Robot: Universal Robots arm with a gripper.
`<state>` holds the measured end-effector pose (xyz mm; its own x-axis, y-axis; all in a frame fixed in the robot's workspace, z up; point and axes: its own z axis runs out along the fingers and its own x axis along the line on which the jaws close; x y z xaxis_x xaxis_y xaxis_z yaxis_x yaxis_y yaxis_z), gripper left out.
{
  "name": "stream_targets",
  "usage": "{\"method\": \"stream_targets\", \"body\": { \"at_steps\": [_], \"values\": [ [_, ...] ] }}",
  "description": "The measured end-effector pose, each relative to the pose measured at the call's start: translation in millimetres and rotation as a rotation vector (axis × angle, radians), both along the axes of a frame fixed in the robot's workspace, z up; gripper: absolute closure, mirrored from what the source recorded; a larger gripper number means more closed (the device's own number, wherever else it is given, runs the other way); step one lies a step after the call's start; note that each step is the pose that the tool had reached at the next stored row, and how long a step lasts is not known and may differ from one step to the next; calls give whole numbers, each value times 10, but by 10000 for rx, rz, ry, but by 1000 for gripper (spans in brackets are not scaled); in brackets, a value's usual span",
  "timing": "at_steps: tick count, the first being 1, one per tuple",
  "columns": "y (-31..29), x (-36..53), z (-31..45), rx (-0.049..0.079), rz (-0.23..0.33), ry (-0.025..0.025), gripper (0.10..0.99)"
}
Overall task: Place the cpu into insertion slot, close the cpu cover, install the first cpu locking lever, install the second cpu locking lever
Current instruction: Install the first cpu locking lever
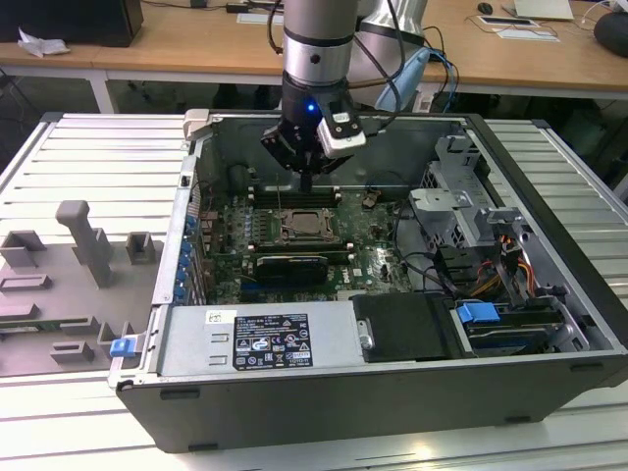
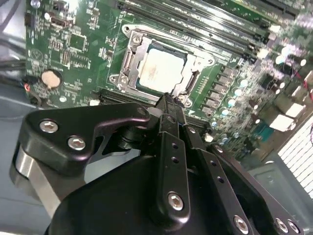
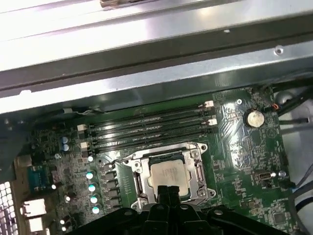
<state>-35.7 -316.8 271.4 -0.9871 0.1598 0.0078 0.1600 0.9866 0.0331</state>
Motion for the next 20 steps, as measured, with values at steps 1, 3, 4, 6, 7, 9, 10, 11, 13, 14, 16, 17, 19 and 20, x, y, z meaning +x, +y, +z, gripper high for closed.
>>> {"method": "stream_targets", "body": {
  "at_steps": [1, 3, 4, 6, 7, 9, 10, 11, 13, 14, 16, 17, 19, 20],
  "values": [
    [0, 0, -4, 1, 485, -1, 980],
    [0, 0, -8, -1, 1289, 0, 980],
    [0, -9, -9, 2, 1495, 0, 980],
    [0, -113, -10, -1, 1506, -14, 980],
    [0, -176, -10, -1, 1504, -20, 980],
    [0, -249, -12, -2, 1503, -25, 980],
    [0, -300, -13, -1, 1505, -25, 980],
    [0, -337, -14, -1, 1505, -24, 980],
    [8, -435, -21, 0, 1505, -26, 980],
    [11, -448, -21, -3, 1503, -24, 980],
    [28, -466, -26, -2, 1504, -24, 980],
    [39, -470, -29, -2, 1504, -24, 980],
    [79, -487, -40, -2, 1506, -25, 980],
    [111, -507, -53, -1, 1504, -25, 980]
  ]
}}
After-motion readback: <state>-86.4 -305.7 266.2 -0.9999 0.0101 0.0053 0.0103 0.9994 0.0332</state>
